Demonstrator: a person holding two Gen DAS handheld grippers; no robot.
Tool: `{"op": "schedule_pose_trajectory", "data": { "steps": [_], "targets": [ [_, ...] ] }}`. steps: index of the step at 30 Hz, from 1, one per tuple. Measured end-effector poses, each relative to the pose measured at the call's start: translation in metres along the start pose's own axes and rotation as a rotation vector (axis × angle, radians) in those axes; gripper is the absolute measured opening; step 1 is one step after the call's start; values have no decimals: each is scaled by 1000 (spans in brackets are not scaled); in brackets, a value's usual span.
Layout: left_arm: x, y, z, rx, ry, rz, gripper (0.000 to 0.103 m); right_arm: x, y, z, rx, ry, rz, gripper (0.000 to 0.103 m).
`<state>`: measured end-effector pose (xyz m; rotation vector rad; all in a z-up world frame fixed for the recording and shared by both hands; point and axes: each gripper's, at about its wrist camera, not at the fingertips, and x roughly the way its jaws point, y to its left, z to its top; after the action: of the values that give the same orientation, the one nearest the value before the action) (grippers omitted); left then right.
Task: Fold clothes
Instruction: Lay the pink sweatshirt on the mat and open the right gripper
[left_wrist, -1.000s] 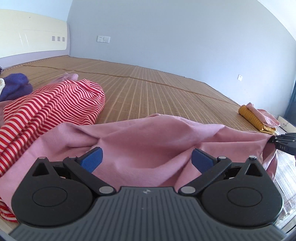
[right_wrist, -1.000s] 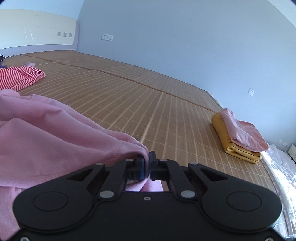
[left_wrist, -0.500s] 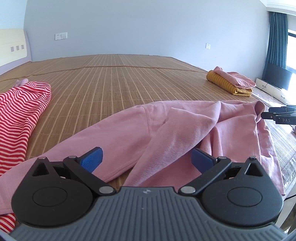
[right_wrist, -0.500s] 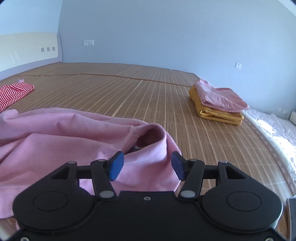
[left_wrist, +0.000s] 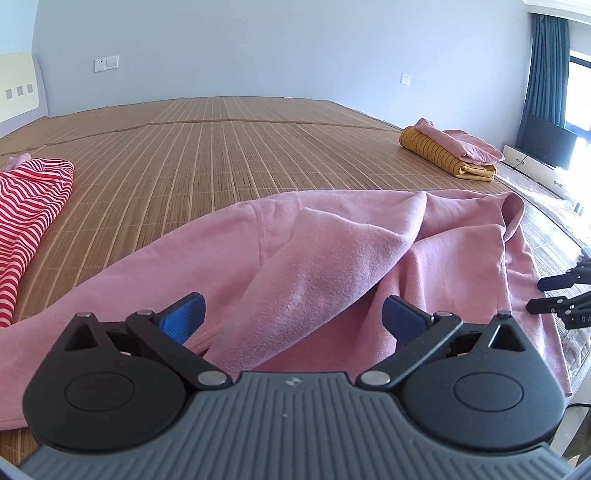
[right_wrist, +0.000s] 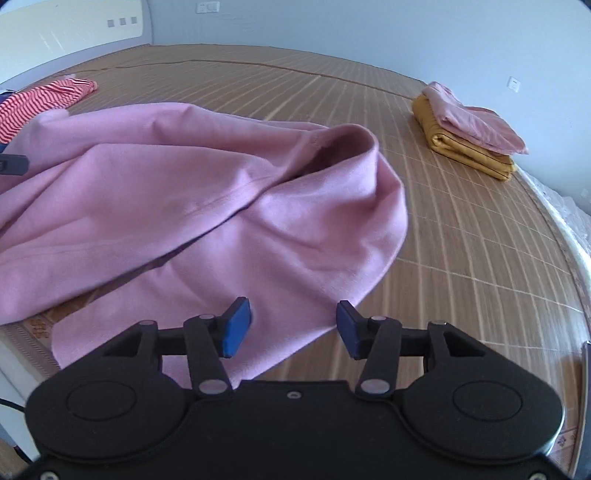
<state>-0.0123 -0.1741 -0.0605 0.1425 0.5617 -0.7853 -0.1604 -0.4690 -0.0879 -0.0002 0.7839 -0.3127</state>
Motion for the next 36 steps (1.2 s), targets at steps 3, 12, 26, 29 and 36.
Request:
{"op": "schedule_pose_trajectory", "data": {
  "steps": [3, 12, 26, 29, 36],
  "targets": [
    [-2, -2, -2, 20, 6, -2, 103, 14, -38, 9, 58, 10, -102, 58],
    [1, -11, -5, 71, 42, 5, 103, 56, -101, 47, 88, -2, -287, 52],
    [-20, -20, 36, 29, -36, 50, 103, 54, 60, 73, -127, -109, 496, 51],
    [-25, -19, 33, 62, -20, 95, 103, 38, 77, 44, -318, -86, 503, 55],
    [-28, -8, 29, 43, 29, 202, 103, 5, 40, 20, -437, 75, 634, 55]
  ]
}}
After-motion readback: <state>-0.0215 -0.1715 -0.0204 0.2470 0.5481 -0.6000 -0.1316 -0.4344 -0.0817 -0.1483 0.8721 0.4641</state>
